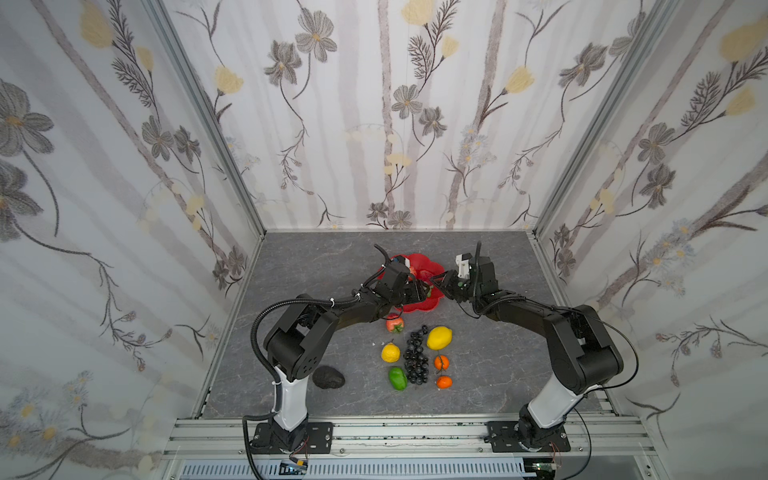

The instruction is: Place and organize the fake fruits in the fruit bowl

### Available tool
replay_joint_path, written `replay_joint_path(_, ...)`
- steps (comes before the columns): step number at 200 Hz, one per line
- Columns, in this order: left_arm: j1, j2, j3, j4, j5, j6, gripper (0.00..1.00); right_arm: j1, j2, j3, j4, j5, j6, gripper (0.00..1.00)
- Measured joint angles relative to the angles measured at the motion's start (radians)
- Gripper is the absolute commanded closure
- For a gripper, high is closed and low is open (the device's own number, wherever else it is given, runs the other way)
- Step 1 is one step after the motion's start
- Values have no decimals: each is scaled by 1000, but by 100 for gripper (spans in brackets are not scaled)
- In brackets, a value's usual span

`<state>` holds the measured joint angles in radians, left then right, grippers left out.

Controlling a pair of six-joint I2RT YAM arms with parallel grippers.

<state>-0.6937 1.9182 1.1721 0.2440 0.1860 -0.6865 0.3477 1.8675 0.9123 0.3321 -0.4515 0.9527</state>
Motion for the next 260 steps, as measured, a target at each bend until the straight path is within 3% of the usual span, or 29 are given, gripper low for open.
replay_joint_path(50,8,-3,-7,7,2,-1,46,6,38,0,31,-25,11,79)
replay_joint_path(104,12,-2,-7,5,0,-2,46,24,43,2,53,-23,33,92)
replay_joint_path(140,13,-2,-9,5,-3,-1,37,32,41,4,58,-7,32,100)
replay_joint_path(162,12,-14,-24,5,-11,-1,25,49,29,37,-2,15,-6,100)
replay_joint_path(185,12,-54,-50,5,-34,3,19,81,4,83,-71,59,-74,100)
replay_joint_path(260,12,-241,-211,2,-164,36,16,174,11,223,-316,266,-267,100)
